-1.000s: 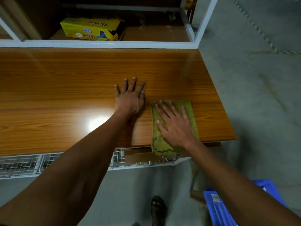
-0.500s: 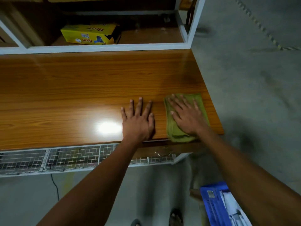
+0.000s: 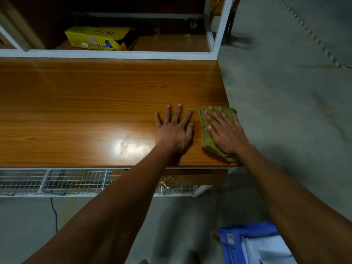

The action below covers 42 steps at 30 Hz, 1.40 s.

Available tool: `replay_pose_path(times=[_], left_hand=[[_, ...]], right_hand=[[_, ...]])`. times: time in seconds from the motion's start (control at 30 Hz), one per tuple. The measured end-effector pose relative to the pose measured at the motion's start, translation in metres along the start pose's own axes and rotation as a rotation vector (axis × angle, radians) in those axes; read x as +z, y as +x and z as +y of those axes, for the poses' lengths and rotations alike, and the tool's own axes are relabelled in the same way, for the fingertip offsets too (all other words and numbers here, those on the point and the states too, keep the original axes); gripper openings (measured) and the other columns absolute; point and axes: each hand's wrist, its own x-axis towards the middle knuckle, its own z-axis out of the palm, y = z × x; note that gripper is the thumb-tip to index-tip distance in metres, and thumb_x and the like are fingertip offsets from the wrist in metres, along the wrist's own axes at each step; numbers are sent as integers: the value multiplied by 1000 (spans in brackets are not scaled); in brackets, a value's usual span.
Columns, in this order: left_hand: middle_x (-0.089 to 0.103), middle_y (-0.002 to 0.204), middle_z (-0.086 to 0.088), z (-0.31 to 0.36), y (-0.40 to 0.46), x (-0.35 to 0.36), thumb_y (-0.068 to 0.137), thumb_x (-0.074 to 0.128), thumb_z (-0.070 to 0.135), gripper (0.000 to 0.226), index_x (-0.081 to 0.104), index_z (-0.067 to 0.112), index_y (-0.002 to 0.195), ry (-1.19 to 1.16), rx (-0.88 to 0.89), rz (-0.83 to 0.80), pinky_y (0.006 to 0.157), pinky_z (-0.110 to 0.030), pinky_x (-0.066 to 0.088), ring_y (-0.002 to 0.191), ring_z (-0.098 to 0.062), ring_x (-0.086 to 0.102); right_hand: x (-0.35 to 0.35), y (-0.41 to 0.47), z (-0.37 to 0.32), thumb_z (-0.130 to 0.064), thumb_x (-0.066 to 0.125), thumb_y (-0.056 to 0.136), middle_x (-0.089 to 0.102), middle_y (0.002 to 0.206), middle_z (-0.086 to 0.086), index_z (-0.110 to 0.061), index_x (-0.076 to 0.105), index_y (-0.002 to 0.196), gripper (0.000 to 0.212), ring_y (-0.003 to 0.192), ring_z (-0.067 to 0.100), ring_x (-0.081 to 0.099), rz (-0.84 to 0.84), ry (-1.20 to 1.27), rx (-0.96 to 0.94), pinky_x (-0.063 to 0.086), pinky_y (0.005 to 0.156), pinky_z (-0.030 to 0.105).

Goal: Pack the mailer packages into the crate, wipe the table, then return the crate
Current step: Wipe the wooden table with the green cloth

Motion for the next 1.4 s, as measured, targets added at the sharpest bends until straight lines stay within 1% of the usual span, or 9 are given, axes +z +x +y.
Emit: replay_pose_path(times=[0.27, 0.37, 0.53, 0.73, 0.83, 0.97, 1.17, 1.23, 1.4], left_hand=[[-17, 176, 8, 6, 8, -1, 105, -2, 68, 62, -11, 51, 164, 21, -28, 4, 124, -69, -11, 161, -29, -24], [-17, 176, 9, 4, 11, 3, 106, -1, 68, 61, -11, 52, 164, 16, -20, 18, 124, -68, -11, 161, -28, -23], [-14, 177, 11, -2, 10, 1, 107, 1, 63, 59, -8, 52, 164, 11, -10, 28, 125, -68, -9, 162, -26, -19], [-1, 178, 15, -11, 24, -6, 110, 8, 57, 55, 3, 55, 165, -10, 26, 31, 127, -68, -2, 165, -23, -6], [3, 177, 16, -23, 54, -9, 109, 9, 59, 55, 6, 57, 164, 1, 22, 64, 125, -70, 2, 165, -23, -1], [-3, 178, 15, -31, 81, -7, 106, 4, 65, 56, -2, 60, 162, 56, -35, 51, 124, -72, -1, 165, -25, -5], [-6, 177, 14, -31, 84, -12, 107, 2, 66, 57, -4, 59, 162, 39, -46, 39, 125, -71, -3, 164, -25, -8], [-6, 177, 14, -31, 84, -10, 107, 3, 66, 56, -4, 58, 163, 44, -48, 54, 125, -71, -3, 164, -25, -8], [-5, 177, 15, -32, 86, -7, 108, 6, 65, 55, -2, 59, 162, 40, -43, 85, 125, -71, -2, 165, -26, -6]], right_hand=[[15, -71, -14, -55, 15, 110, -4, 177, -10, -34, 2, 170, 64, 164, 20, -3, 5, -19, -131, 4, 131, 57], [12, -35, -2, -57, 10, 109, -10, 177, -11, -37, -2, 169, 64, 163, 19, -8, 25, 12, -104, -2, 131, 55], [-5, 37, -7, -57, 9, 109, -10, 177, -6, -33, -1, 169, 66, 164, 22, -9, 21, 82, 61, -4, 131, 54], [8, -43, -36, -58, 11, 108, -7, 177, -6, -32, 1, 170, 67, 164, 22, -8, 2, 30, -119, -1, 130, 58], [7, -6, -15, -59, 12, 107, -7, 177, -9, -37, 0, 169, 67, 164, 20, -7, 16, 15, -131, 0, 130, 58], [-5, 59, 9, -59, 13, 107, 1, 178, -10, -36, 8, 169, 67, 164, 20, -1, 41, 35, -33, 5, 130, 59], [4, -15, -5, -59, 18, 109, -7, 177, -11, -37, 1, 169, 66, 163, 19, -9, 33, 21, -129, -4, 130, 58], [4, 0, 1, -60, 17, 109, -8, 177, -12, -38, 0, 169, 66, 163, 18, -10, 17, 19, -125, -3, 130, 58], [-14, 110, 24, -60, 14, 108, -4, 177, -12, -38, 5, 169, 65, 164, 19, -5, 13, 47, -26, 6, 129, 62]])
